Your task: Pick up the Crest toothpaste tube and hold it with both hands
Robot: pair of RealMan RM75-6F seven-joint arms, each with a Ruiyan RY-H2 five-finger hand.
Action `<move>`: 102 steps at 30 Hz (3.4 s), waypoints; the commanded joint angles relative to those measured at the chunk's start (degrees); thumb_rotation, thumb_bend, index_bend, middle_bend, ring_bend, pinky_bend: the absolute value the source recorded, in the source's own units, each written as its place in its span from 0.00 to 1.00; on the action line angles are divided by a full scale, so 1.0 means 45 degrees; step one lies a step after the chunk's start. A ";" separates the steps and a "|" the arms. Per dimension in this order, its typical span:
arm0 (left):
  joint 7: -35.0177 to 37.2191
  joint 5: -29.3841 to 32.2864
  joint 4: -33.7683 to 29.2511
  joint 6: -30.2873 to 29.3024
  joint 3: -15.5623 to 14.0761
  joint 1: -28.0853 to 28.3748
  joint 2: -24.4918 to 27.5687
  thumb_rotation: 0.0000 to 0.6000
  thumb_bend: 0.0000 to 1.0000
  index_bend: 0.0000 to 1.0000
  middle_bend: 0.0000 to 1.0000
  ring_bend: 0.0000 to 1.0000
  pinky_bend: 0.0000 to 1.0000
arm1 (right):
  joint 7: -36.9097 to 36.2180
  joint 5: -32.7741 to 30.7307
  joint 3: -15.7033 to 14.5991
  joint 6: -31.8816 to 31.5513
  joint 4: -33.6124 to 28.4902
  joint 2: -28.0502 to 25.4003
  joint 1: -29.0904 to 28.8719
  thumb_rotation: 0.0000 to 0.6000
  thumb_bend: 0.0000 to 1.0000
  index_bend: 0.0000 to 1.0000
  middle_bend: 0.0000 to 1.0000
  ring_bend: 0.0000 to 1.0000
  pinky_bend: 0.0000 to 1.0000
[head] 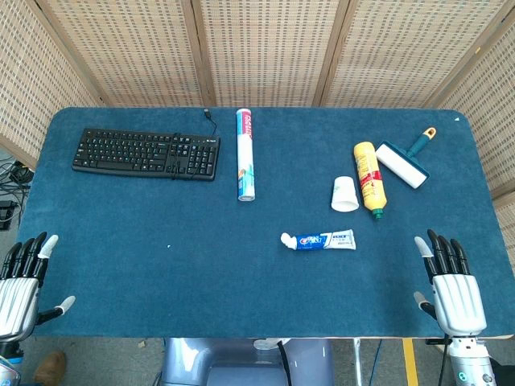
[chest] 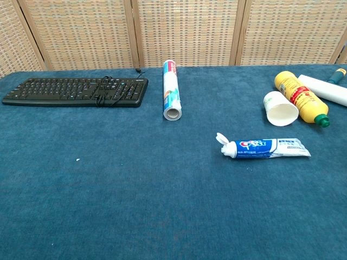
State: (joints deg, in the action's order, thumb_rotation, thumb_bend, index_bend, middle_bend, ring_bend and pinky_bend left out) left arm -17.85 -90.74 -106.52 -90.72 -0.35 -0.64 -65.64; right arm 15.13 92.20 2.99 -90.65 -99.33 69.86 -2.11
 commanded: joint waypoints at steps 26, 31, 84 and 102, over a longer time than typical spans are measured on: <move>-0.0644 0.0640 0.0108 0.0831 0.0313 0.0486 -0.0476 1.00 0.00 0.00 0.00 0.00 0.00 | 0.0339 -0.1323 0.1793 0.5496 0.1620 0.1511 -0.4273 1.00 0.09 0.26 0.30 0.18 0.20; -0.0808 0.1063 0.0198 0.1092 0.0451 0.0633 -0.0620 1.00 0.00 0.00 0.00 0.00 0.00 | 0.0168 -0.2678 0.2223 0.7199 0.2460 0.2317 -0.5415 1.00 0.19 0.32 0.35 0.24 0.26; -0.1307 0.1934 0.0213 0.1472 0.0519 0.1094 -0.0899 1.00 0.00 0.00 0.00 0.00 0.00 | -0.1060 -0.4940 0.1702 0.8606 0.5627 0.4958 -0.7296 1.00 0.56 0.63 0.65 0.55 0.64; 0.1260 0.2168 0.0024 0.3358 0.1815 0.2850 -0.0032 1.00 0.00 0.00 0.00 0.00 0.00 | 0.1382 -0.5869 0.2832 0.8115 0.2503 0.4108 -0.8496 1.00 0.61 0.66 0.68 0.58 0.68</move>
State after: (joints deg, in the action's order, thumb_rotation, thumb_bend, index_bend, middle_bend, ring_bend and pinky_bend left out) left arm -14.43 -80.80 -105.94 -77.44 6.24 10.25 -66.94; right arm 17.16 68.44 14.37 -54.03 -85.99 88.34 -38.50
